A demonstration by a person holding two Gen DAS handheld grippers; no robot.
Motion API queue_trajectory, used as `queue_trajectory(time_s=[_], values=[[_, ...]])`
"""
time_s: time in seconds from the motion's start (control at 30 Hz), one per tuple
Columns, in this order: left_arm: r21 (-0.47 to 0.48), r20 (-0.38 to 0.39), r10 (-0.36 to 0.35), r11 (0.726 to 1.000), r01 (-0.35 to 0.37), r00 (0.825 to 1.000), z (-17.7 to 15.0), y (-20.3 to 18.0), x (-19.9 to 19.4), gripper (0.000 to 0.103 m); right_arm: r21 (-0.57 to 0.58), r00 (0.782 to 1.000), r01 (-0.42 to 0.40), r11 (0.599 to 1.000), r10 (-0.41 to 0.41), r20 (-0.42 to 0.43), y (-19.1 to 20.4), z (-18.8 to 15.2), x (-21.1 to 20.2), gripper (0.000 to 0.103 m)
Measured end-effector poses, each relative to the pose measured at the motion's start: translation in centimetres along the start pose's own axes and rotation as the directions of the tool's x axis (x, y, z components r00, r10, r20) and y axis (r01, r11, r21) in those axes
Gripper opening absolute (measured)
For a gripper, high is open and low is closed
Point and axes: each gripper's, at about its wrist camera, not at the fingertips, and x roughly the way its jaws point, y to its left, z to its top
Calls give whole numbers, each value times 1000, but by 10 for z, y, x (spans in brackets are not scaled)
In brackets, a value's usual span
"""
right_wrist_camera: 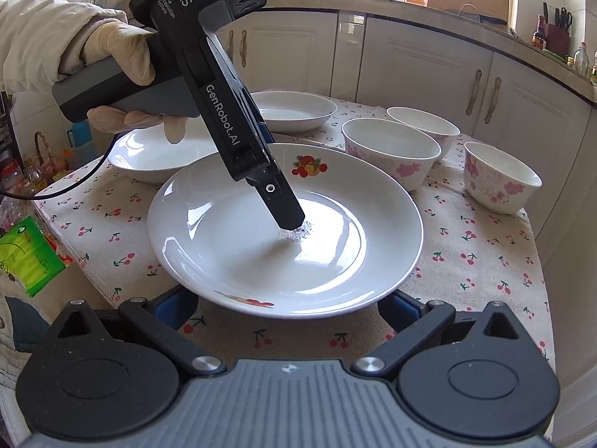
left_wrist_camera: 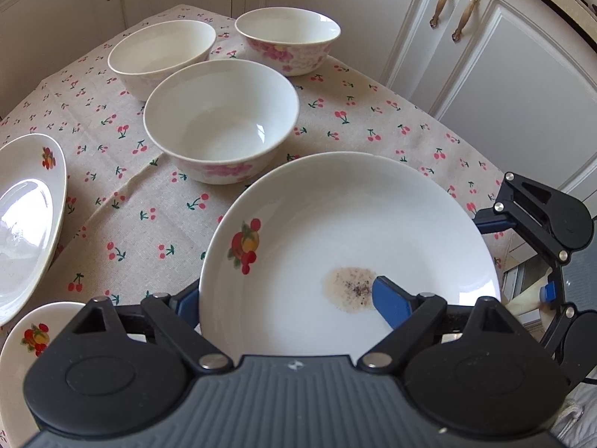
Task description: Organize plates and bowls
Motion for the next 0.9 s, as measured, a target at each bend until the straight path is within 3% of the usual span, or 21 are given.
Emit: queue_trajectory(time_s=[0.43,0.9], values=[[-68,71,37,997,-32,997,-18,16,-39,90,-71,999,-39,997,41,26,12,30,-1,103],[-187,126,119,978,-95,985,-62,61,-83,90,-129,989,-145,981,147,1,45,70,37,103]])
